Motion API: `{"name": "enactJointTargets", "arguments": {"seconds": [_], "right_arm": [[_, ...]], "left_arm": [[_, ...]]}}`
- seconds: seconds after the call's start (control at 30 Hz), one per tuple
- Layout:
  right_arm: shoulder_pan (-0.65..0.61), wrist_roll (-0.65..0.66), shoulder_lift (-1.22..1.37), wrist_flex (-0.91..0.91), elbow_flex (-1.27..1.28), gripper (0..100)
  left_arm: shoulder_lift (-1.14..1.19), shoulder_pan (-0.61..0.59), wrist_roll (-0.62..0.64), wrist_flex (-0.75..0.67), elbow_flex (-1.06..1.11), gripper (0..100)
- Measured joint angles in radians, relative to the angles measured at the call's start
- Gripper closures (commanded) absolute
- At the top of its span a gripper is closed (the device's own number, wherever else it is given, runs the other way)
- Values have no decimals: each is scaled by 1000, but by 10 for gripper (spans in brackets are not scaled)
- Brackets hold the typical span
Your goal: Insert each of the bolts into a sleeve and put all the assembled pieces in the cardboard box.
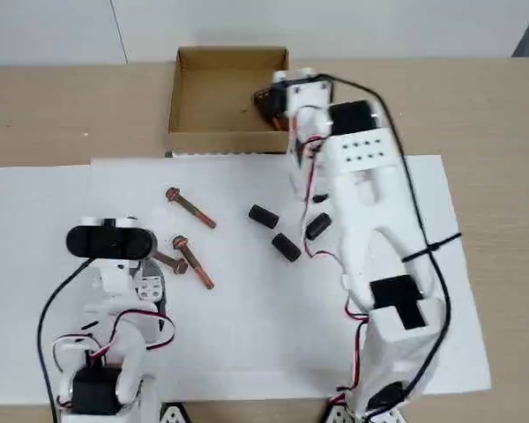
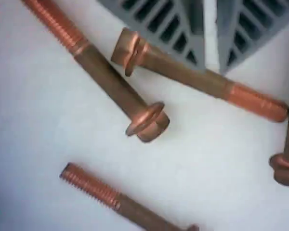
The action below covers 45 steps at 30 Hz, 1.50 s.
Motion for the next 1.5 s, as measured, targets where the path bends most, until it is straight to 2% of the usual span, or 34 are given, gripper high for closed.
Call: {"name": "enactJointTargets", "arguments": {"seconds": [0.23, 0.6, 1.07, 1.33, 1.5], "right_arm": [[74, 0, -3, 6, 0, 996], [80, 0, -3, 6, 0, 996], [80, 0, -5, 6, 9, 996], [80, 0, -5, 6, 124, 995], [80, 0, -5, 6, 143, 995]], "left_arm": [[0, -6, 0, 41, -74, 994], [28, -6, -2, 68, -213, 994], [566, -6, 0, 101, -649, 994], [901, -6, -2, 196, -813, 994], [1112, -12, -2, 209, -878, 994]]}}
